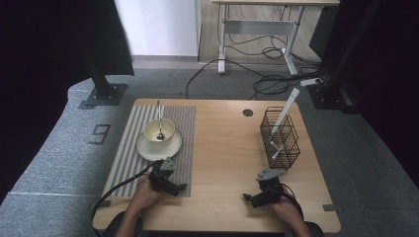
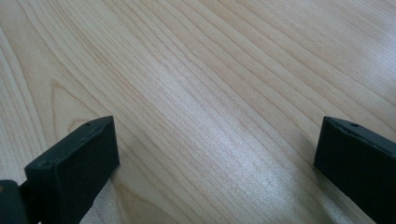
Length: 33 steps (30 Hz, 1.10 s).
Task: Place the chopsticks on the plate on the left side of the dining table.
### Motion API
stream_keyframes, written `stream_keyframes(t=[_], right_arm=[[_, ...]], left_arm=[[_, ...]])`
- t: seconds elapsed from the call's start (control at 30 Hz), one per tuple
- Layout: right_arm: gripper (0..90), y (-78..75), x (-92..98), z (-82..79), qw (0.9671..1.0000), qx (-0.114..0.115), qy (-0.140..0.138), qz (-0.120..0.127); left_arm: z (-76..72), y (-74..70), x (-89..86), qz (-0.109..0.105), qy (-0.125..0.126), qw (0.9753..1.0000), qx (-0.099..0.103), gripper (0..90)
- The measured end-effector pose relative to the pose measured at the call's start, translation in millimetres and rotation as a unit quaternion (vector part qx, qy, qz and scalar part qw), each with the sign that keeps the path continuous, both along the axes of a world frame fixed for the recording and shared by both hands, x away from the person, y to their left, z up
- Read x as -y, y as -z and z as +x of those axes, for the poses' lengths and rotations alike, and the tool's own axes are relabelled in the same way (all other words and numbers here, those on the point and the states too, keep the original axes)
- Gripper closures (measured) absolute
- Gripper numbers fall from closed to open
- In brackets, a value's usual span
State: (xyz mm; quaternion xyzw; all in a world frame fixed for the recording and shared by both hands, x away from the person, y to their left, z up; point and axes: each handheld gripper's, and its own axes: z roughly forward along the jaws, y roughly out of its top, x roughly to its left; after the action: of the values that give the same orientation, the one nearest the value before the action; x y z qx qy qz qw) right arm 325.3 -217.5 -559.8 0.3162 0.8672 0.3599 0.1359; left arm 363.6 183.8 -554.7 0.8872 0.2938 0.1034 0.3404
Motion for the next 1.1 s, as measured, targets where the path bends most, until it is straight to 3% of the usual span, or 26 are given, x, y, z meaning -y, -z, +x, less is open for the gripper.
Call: stream_keyframes(t=[0.77,1.1], right_arm=[[0.0,0.0,0.6,-1.6,1.0,0.0,0.007,0.001],[0.0,-0.1,3.9,-5.7,0.9997,0.0,0.023,0.0]], left_arm=[[-1.1,-5.3,6.7,0.008,0.001,1.0,-0.006,2.1],[-0.3,-24.2,11.2,-0.034,0.002,0.9994,-0.007,2.2]])
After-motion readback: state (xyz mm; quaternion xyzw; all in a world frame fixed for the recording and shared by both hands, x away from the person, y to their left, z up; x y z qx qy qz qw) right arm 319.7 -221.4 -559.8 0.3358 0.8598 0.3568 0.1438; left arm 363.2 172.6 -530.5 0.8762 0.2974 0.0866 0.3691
